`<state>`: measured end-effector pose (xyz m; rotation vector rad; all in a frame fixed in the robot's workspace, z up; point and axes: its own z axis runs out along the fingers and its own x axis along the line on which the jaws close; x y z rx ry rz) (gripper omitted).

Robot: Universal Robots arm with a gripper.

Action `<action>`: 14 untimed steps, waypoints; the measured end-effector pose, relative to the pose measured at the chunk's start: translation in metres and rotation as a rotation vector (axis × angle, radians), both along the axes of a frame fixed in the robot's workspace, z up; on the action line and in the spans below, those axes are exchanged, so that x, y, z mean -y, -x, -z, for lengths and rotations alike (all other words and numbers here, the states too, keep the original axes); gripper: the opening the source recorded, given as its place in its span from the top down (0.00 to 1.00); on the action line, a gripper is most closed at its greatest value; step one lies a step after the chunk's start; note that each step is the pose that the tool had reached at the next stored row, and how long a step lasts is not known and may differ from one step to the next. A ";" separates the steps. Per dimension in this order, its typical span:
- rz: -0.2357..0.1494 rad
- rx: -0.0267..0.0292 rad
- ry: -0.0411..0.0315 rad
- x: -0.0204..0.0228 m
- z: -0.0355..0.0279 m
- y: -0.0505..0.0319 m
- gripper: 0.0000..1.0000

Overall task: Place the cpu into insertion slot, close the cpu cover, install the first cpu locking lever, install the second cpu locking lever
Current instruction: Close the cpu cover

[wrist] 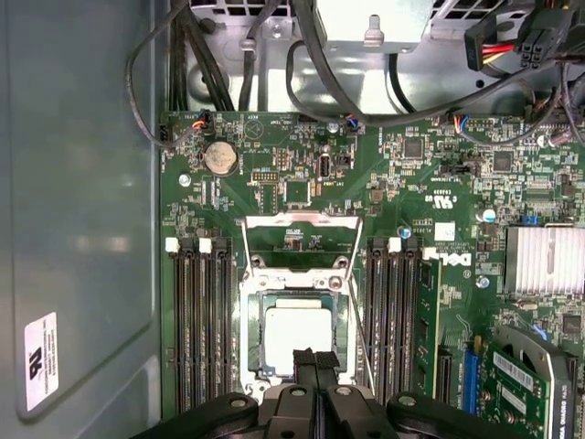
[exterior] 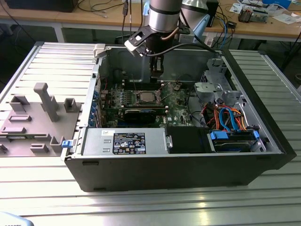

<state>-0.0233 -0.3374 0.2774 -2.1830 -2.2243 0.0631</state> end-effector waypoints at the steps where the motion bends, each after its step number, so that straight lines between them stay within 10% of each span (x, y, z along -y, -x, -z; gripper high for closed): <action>1: 0.000 0.0001 -0.0001 0.0000 0.0001 -0.0024 0.89; 14: 0.000 0.0001 -0.0001 0.0000 0.0002 -0.0150 0.89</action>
